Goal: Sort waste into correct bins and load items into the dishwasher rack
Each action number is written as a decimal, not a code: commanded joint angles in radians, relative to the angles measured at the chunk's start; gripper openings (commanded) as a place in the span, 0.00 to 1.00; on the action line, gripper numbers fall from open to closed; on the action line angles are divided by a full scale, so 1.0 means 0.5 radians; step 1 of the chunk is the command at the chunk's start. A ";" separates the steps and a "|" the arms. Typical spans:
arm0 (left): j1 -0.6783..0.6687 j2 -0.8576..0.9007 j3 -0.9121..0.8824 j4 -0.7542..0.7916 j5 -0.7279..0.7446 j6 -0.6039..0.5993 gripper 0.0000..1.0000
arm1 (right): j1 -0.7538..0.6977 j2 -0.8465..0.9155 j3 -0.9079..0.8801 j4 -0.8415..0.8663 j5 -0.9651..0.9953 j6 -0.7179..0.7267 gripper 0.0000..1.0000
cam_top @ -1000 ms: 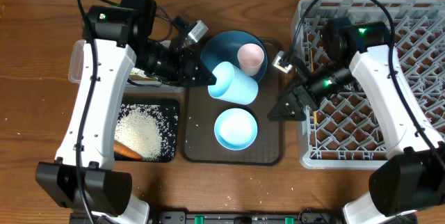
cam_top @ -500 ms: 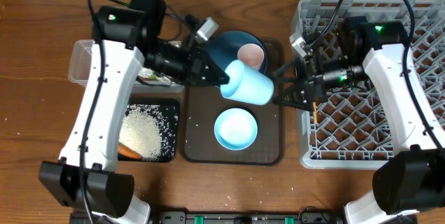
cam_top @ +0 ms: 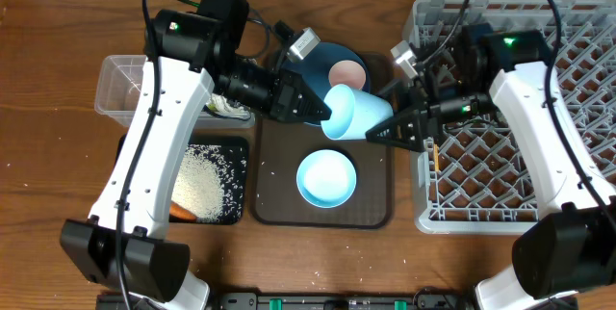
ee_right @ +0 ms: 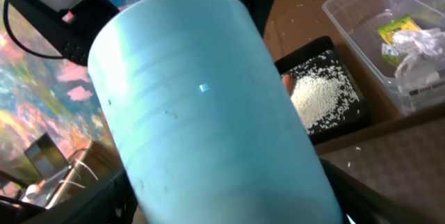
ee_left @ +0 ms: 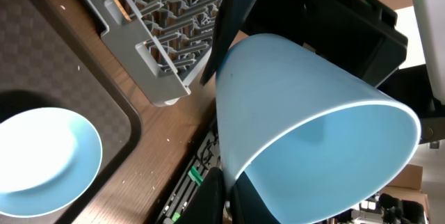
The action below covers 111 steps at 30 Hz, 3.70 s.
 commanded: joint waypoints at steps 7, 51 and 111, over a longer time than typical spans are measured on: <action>-0.030 0.002 -0.005 -0.009 -0.075 0.055 0.06 | -0.001 -0.008 0.011 0.036 -0.109 -0.019 0.70; -0.030 0.002 -0.005 0.128 -0.445 -0.078 0.08 | -0.065 -0.008 0.012 0.080 0.121 -0.017 0.79; -0.179 0.002 -1.365 1.061 -1.351 -0.966 0.06 | -0.207 -0.008 -0.222 0.215 0.700 0.269 0.99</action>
